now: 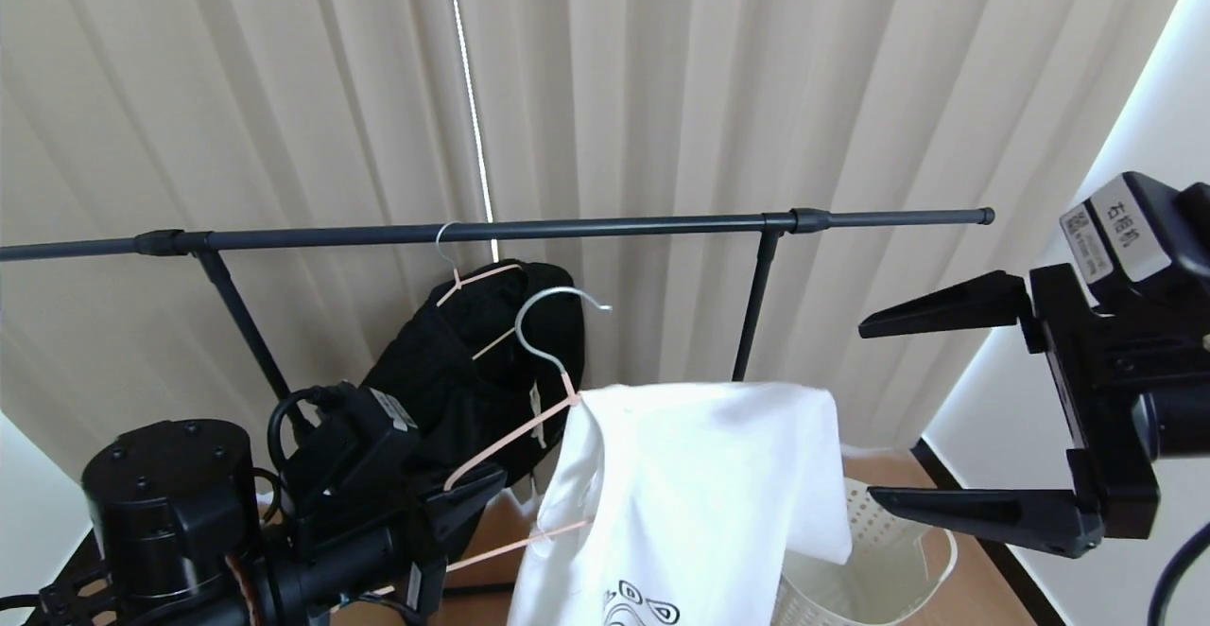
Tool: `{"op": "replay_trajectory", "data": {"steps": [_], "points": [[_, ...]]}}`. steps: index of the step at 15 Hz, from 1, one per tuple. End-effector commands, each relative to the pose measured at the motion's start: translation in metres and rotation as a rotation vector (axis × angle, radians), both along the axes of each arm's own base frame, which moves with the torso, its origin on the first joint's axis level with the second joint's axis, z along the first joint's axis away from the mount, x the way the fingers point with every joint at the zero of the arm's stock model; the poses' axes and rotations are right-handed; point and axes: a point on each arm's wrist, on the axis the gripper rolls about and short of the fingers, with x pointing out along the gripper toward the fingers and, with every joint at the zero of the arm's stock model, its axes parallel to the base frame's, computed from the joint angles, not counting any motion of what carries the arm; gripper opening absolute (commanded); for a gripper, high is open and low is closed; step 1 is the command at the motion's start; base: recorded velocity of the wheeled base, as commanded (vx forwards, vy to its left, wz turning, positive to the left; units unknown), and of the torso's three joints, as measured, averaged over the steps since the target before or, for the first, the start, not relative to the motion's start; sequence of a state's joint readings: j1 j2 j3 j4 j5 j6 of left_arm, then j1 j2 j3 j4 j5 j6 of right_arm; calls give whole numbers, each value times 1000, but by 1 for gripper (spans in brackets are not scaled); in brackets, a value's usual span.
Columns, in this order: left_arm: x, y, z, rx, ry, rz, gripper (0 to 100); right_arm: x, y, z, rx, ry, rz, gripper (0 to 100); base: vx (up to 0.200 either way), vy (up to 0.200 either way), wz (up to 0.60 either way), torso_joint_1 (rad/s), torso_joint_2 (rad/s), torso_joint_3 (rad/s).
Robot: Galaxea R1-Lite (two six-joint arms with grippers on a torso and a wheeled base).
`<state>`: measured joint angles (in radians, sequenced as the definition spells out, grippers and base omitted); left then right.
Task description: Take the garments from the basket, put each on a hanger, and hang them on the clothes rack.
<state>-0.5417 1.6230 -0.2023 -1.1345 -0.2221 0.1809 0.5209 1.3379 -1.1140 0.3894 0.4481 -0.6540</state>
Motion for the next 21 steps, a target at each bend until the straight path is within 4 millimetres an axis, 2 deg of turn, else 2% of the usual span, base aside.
{"op": "replay_trajectory", "data": {"steps": [1,4,7,9,13,21], "points": [[-3,1,-2,14,0,-8,0,36,6,-9,-28,22,37,100,0,0,0,0,0,0],[-12,-5,-6,36,10,-58,0,61,18,-15,-132,90,111,100,0,0,0,0,0,0],[-13,-6,-7,35,12,-63,0,76,23,-16,-186,172,163,100,0,0,0,0,0,0],[-13,-6,-6,33,8,-61,0,85,29,-27,-204,214,167,100,0,0,0,0,0,0],[-16,-9,-7,24,0,-80,0,96,39,-43,-220,253,186,100,0,0,0,0,0,0],[-16,-10,-5,15,-6,-84,0,100,61,-55,-239,277,240,100,0,0,0,0,0,0]]}}
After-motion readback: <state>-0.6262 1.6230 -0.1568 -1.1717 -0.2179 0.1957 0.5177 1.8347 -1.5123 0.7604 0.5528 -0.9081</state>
